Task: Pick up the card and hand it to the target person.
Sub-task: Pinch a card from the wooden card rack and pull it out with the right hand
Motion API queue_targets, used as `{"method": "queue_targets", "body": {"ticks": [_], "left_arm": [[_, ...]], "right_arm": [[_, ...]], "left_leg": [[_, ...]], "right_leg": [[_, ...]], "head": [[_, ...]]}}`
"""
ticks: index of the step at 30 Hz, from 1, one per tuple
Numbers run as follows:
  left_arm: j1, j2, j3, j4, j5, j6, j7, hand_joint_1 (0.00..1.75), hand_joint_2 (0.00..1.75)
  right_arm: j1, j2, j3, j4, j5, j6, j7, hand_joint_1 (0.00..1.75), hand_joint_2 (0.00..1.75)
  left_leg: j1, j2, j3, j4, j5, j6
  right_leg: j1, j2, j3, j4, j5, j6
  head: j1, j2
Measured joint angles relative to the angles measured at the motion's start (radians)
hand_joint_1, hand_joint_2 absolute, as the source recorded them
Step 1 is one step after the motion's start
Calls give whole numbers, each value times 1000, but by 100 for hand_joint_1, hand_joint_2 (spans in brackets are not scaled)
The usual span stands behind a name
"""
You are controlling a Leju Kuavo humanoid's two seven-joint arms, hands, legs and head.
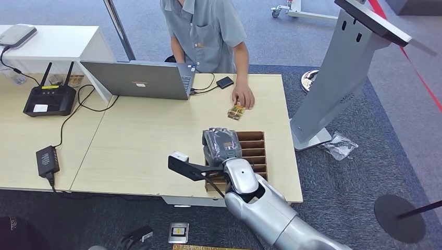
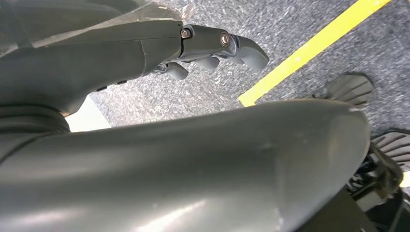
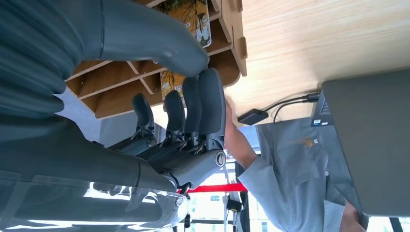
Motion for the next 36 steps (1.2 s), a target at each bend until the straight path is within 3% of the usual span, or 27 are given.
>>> {"method": "queue_targets", "body": {"ticks": [4,16,36], "left_arm": [[-11,-3,0,0,-3,-2,1,0,0],[-38,-13,-2,0,-11,-6,10,0,0],[-67,-25,-5,1,-16,-19,17,0,0]], "right_arm": [[-8,1,-13,5,7,-8,-10,94,175],[-34,28,-21,57,14,-20,-39,105,175],[-57,47,-40,195,11,-52,-47,95,175]], "left_leg": [[0,0,0,0,0,0],[0,0,0,0,0,0],[0,0,0,0,0,0]], "right_leg": [[0,0,0,0,0,0],[0,0,0,0,0,0],[0,0,0,0,0,0]], "head": [[0,0],[0,0],[0,0]]}}
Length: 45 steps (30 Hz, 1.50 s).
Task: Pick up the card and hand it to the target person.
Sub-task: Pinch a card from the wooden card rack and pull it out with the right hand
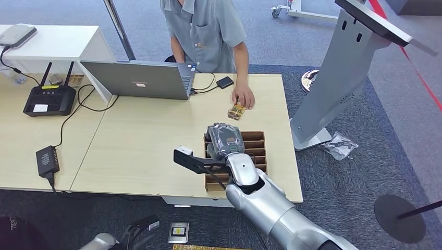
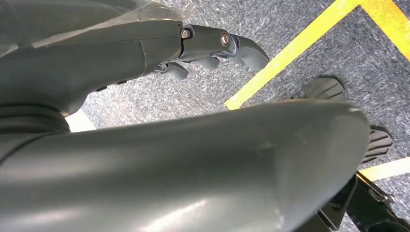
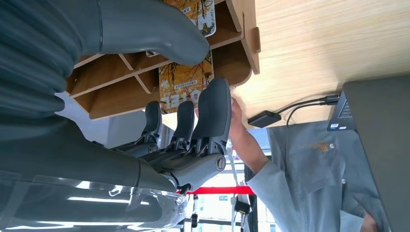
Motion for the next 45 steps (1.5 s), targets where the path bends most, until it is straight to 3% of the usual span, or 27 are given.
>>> {"method": "queue_targets", "body": {"ticks": [45], "left_arm": [[20,6,0,10,23,8,-9,0,0]], "right_arm": [[9,20,0,42,-15,28,-18,97,175]], "left_leg": [[0,0,0,0,0,0]], "right_leg": [[0,0,0,0,0,0]], "head": [[0,0]]}}
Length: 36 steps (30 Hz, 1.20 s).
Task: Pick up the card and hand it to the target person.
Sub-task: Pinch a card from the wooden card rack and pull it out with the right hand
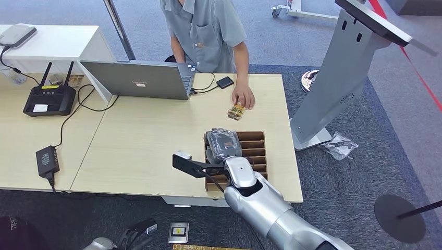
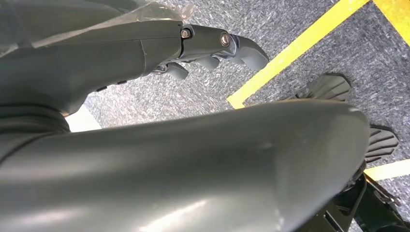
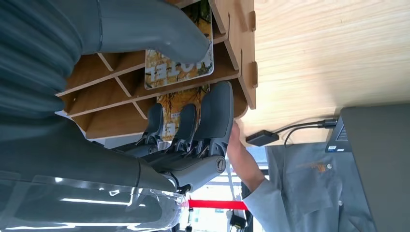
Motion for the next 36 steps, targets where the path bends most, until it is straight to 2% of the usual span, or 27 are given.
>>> {"method": "queue_targets", "body": {"ticks": [36], "left_arm": [[3,1,0,1,-10,3,-5,0,0]], "right_arm": [[3,-17,-2,14,1,-14,32,103,175]], "left_leg": [[0,0,1,0,0,0]], "right_leg": [[0,0,0,0,0,0]], "head": [[0,0]]}}
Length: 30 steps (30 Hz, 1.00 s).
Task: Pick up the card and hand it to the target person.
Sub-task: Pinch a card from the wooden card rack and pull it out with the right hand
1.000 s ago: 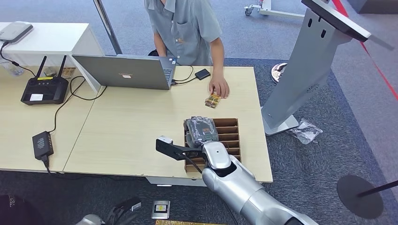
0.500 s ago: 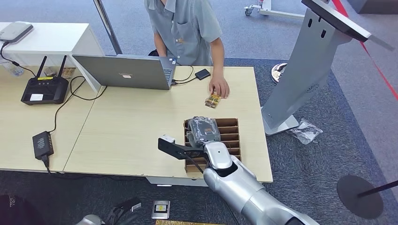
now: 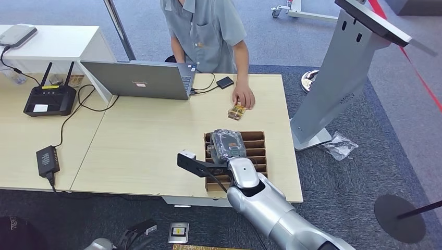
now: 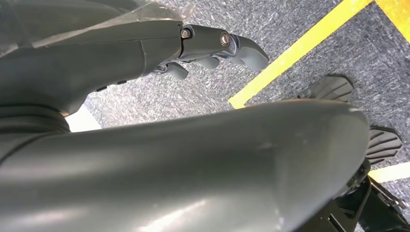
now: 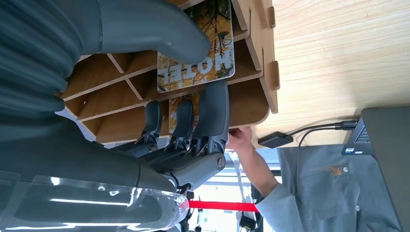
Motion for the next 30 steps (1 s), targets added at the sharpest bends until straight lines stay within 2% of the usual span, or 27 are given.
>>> {"method": "queue_targets", "body": {"ticks": [4,11,17,21,30], "left_arm": [[0,0,0,0,-2,2,0,0,0],[-2,0,0,0,-4,3,-1,0,0],[-6,0,0,0,-6,3,0,0,0],[-8,0,0,0,-6,5,0,0,0],[-8,0,0,0,-4,7,-1,0,0]], "right_arm": [[1,-2,0,0,0,-1,0,107,175],[2,-4,0,-3,1,-1,3,127,175],[2,-6,-4,-6,2,-1,10,158,175],[3,-9,-6,-10,3,-1,15,171,175],[14,-22,-8,-40,11,-24,2,175,175]], "left_leg": [[0,0,0,0,0,0],[0,0,0,0,0,0],[0,0,0,0,0,0],[0,0,0,0,0,0],[0,0,0,0,0,0]], "right_leg": [[0,0,0,0,0,0],[0,0,0,0,0,0],[0,0,0,0,0,0],[0,0,0,0,0,0],[0,0,0,0,0,0]], "head": [[0,0],[0,0],[0,0],[0,0],[0,0]]}}
